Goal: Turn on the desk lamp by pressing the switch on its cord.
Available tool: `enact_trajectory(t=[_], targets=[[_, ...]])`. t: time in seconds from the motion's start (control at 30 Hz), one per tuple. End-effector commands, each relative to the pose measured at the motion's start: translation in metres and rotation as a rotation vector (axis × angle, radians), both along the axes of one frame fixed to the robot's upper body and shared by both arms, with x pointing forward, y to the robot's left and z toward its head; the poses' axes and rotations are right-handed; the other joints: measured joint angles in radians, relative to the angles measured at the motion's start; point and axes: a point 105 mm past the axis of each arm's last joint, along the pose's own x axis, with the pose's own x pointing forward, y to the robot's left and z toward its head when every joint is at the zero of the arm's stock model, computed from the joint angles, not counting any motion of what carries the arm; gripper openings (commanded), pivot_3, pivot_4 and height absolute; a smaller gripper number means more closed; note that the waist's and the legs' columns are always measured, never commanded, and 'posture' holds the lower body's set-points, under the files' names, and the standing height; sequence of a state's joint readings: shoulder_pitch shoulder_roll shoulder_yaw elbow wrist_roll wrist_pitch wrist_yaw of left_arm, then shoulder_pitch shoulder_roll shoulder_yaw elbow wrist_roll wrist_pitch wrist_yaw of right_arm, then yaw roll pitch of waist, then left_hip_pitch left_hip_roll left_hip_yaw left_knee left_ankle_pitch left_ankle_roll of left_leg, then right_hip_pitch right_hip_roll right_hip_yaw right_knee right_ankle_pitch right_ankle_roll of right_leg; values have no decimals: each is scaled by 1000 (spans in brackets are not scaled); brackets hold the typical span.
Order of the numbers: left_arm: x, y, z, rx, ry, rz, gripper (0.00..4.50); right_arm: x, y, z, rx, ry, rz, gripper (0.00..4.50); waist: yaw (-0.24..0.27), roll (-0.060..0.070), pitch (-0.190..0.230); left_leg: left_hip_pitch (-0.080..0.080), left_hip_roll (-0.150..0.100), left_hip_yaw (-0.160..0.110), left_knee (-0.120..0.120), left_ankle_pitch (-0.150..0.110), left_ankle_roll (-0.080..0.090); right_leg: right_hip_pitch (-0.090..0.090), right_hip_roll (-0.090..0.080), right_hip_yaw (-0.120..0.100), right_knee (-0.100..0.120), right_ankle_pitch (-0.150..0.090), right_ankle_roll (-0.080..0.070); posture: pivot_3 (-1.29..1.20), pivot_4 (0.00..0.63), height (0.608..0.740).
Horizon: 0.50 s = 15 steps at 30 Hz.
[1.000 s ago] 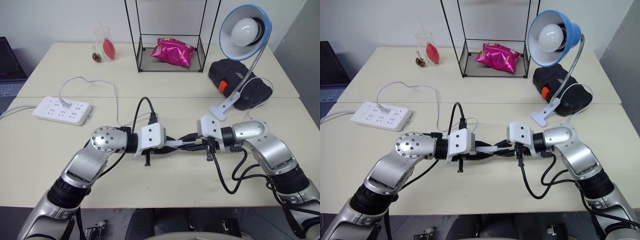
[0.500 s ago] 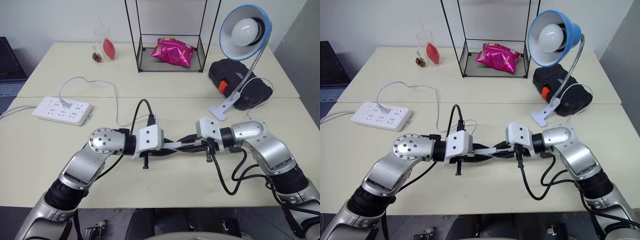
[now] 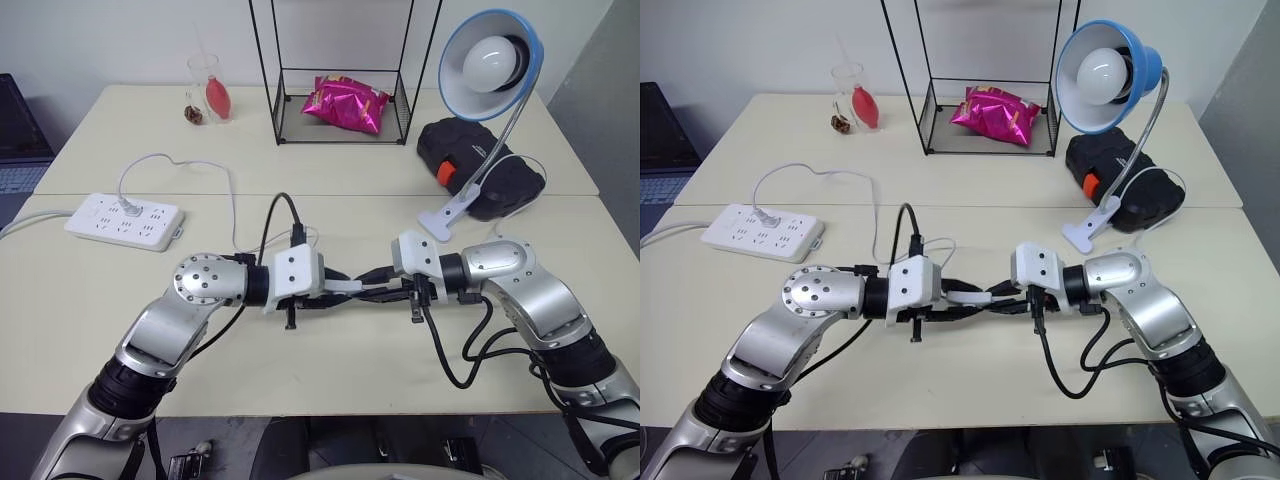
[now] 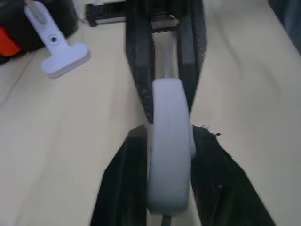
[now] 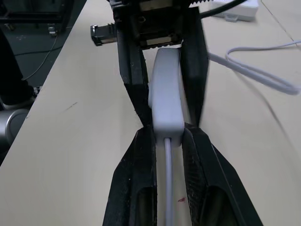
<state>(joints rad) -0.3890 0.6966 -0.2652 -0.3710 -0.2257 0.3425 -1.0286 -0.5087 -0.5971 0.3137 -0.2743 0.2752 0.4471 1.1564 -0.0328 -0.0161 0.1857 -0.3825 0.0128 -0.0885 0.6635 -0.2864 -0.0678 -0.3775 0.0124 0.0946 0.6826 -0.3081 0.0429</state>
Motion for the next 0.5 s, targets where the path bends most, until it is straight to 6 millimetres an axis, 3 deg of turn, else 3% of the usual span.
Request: enact_trajectory(t=[0.03, 0.23, 0.5], targets=[[3, 5, 16, -24, -47, 15, 2189, -4, 3, 11, 26, -24, 25, 398, 0, 0, 0, 0, 0, 0, 0, 0, 0, 0, 0, 0, 0, 0, 0, 0, 150, 740], [-5, 7, 12, 28, -13, -24, 2189, -5, 3, 10, 25, -21, 28, 398, 0, 0, 0, 0, 0, 0, 0, 0, 0, 0, 0, 0, 0, 0, 0, 0, 150, 740], [-8, -2, 26, 118, -66, -102, 2189, -4, 3, 10, 15, -26, 25, 397, 0, 0, 0, 0, -1, 0, 0, 0, 0, 0, 0, 0, 0, 0, 0, 0, 150, 740]])
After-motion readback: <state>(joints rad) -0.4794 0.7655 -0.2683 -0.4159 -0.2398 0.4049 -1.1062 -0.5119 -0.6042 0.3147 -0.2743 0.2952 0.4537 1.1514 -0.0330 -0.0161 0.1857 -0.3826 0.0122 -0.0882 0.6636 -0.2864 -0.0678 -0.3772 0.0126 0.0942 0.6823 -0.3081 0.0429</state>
